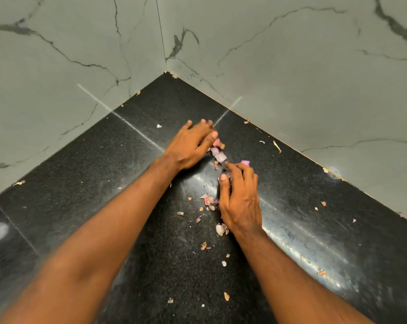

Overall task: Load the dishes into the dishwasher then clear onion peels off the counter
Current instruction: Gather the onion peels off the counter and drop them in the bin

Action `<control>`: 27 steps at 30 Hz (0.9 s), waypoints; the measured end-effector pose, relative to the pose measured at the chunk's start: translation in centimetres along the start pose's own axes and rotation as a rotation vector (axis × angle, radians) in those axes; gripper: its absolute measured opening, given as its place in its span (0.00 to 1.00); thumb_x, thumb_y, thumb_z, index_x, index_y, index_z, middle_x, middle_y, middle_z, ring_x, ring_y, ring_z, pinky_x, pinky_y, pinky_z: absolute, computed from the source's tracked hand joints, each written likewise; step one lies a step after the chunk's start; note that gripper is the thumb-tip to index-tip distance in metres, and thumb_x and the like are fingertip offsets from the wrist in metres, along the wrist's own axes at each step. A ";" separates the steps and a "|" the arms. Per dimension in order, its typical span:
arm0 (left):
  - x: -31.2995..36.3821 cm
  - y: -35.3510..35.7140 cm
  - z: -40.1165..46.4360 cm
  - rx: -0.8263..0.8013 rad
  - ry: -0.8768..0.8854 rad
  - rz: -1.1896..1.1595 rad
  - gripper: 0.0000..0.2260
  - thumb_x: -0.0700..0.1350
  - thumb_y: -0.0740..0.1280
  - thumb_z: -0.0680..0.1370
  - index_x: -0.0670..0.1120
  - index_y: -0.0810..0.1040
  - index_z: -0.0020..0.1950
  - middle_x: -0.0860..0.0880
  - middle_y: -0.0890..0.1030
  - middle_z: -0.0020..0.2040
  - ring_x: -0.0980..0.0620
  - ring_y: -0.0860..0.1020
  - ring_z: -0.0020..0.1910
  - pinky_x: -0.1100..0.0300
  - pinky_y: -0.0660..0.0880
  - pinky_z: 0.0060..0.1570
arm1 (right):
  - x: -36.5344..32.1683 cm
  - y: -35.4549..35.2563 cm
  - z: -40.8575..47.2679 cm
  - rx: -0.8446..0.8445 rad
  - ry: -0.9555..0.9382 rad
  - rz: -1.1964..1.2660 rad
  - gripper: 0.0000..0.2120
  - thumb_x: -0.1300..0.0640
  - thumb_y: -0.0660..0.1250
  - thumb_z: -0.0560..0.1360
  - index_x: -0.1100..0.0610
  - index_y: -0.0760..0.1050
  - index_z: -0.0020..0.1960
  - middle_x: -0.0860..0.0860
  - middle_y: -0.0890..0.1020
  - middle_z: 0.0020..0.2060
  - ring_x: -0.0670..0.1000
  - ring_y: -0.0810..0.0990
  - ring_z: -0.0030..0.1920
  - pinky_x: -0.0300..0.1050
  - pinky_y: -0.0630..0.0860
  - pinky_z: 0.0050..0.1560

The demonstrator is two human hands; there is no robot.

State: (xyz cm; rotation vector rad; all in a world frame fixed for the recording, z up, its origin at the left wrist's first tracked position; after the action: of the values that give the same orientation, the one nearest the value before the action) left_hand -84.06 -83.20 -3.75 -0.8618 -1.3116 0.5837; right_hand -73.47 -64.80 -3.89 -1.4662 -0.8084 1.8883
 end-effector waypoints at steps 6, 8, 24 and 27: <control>0.0 -0.1 -3.1 0.488 -0.091 -0.196 0.21 0.56 0.53 0.87 0.49 0.79 0.69 0.47 0.79 0.71 0.50 0.73 0.73 0.40 0.68 0.74 | 0.1 -0.2 -0.2 0.085 0.071 -0.046 0.21 0.48 0.60 0.85 0.52 0.68 0.76 0.53 0.66 0.74 0.55 0.66 0.71 0.57 0.68 0.70; 0.2 0.6 -2.7 0.286 -0.210 0.042 0.33 0.66 0.42 0.85 0.49 0.70 0.78 0.45 0.66 0.81 0.48 0.59 0.82 0.42 0.52 0.81 | 0.2 -0.2 -0.2 0.079 0.080 -0.041 0.22 0.48 0.58 0.85 0.51 0.65 0.77 0.54 0.61 0.79 0.56 0.62 0.76 0.59 0.65 0.74; 3.1 2.1 -8.6 0.073 0.016 -0.299 0.32 0.64 0.43 0.85 0.53 0.84 0.64 0.50 0.79 0.71 0.52 0.74 0.73 0.45 0.66 0.76 | 0.5 -0.3 -0.1 0.071 0.133 0.160 0.26 0.47 0.56 0.87 0.54 0.58 0.83 0.51 0.49 0.84 0.52 0.55 0.83 0.58 0.64 0.79; 2.3 1.3 -10.0 0.264 -0.121 -0.933 0.34 0.60 0.43 0.86 0.39 0.83 0.57 0.41 0.87 0.55 0.41 0.85 0.57 0.44 0.80 0.60 | 0.6 -0.4 -0.1 0.077 0.140 0.184 0.26 0.47 0.54 0.87 0.55 0.58 0.83 0.51 0.49 0.84 0.52 0.54 0.83 0.57 0.63 0.80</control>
State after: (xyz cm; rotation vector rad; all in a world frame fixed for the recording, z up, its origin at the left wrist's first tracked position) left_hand -73.75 -82.68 -3.79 0.0510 -1.5263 0.0549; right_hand -73.48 -64.09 -3.97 -1.6508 -0.5463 1.9010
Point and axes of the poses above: each hand's wrist, its own z-axis towards the middle knuckle, its own y-axis out of the palm, x = y × z, the point moved 3 cm from there along z, towards the middle knuckle
